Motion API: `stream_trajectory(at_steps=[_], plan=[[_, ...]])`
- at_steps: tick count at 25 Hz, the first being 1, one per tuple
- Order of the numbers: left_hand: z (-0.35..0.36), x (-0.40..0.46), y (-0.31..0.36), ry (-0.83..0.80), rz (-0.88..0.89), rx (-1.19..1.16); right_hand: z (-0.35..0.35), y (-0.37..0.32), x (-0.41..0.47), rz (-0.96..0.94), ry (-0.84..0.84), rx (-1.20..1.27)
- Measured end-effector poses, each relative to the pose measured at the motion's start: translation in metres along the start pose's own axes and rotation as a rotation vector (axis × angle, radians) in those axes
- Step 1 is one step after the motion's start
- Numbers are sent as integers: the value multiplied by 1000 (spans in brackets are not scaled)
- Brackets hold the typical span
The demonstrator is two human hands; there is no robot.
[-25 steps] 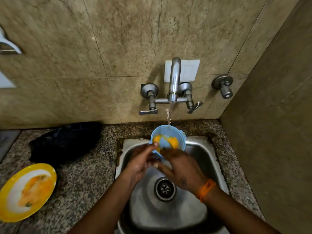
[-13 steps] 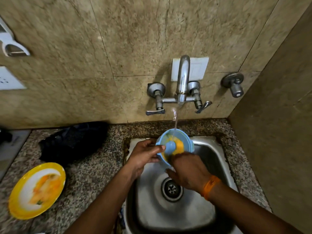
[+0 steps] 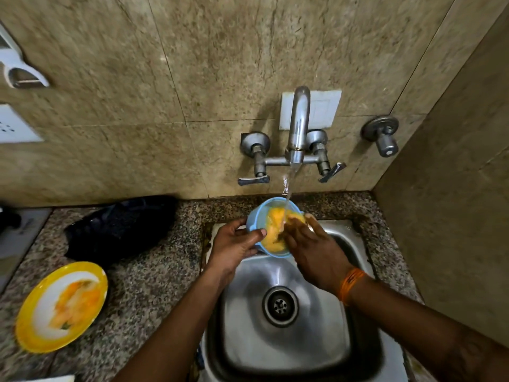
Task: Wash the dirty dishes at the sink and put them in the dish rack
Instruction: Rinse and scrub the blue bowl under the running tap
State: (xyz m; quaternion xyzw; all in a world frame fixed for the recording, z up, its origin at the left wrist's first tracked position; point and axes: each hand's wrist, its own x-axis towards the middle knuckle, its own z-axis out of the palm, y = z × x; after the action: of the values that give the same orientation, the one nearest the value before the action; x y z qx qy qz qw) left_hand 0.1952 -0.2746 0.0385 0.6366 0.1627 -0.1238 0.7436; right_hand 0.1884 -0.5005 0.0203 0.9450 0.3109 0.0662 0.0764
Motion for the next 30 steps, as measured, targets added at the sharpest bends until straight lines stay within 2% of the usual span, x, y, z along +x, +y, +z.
stream_trajectory(at_steps=[2,5,6,7,9,10,11,13,15,16,18,19,21,23,26,27,28,30], plan=[[13,3,-1,35,37,10,6,-24,2,175,7,180],[27,2,-8,108,85,112,4,-80,0,413,128,916],[28,1,-9,115,85,130,4,-80,-3,420,140,1028],[26,2,-9,123,75,159,6,-69,-6,348,153,973],[21,4,-9,106,40,212,14,-31,-12,137,180,574],[21,3,-7,91,13,215,16,-18,-11,99,164,418],[21,3,-5,92,-7,207,16,-19,-8,115,114,366],[20,4,-4,141,-36,161,9,-50,-4,273,24,546],[13,8,-12,170,-16,229,2,-76,-9,266,46,856],[10,7,-15,165,-13,263,4,-71,-16,178,44,855],[3,5,-21,153,-31,272,16,-41,-24,6,90,502],[0,5,-21,149,-51,251,19,-28,-23,5,99,355],[1,4,-18,155,-76,137,21,-22,-20,62,120,260],[19,-5,-17,212,-33,11,12,-44,-8,131,147,325],[49,-22,-24,237,174,4,-8,-85,7,419,224,755],[50,-22,-29,241,219,29,-12,-93,6,460,256,869],[46,-19,-29,251,245,53,-11,-95,0,420,268,870],[30,-6,-22,263,197,106,8,-75,-15,141,264,626]])
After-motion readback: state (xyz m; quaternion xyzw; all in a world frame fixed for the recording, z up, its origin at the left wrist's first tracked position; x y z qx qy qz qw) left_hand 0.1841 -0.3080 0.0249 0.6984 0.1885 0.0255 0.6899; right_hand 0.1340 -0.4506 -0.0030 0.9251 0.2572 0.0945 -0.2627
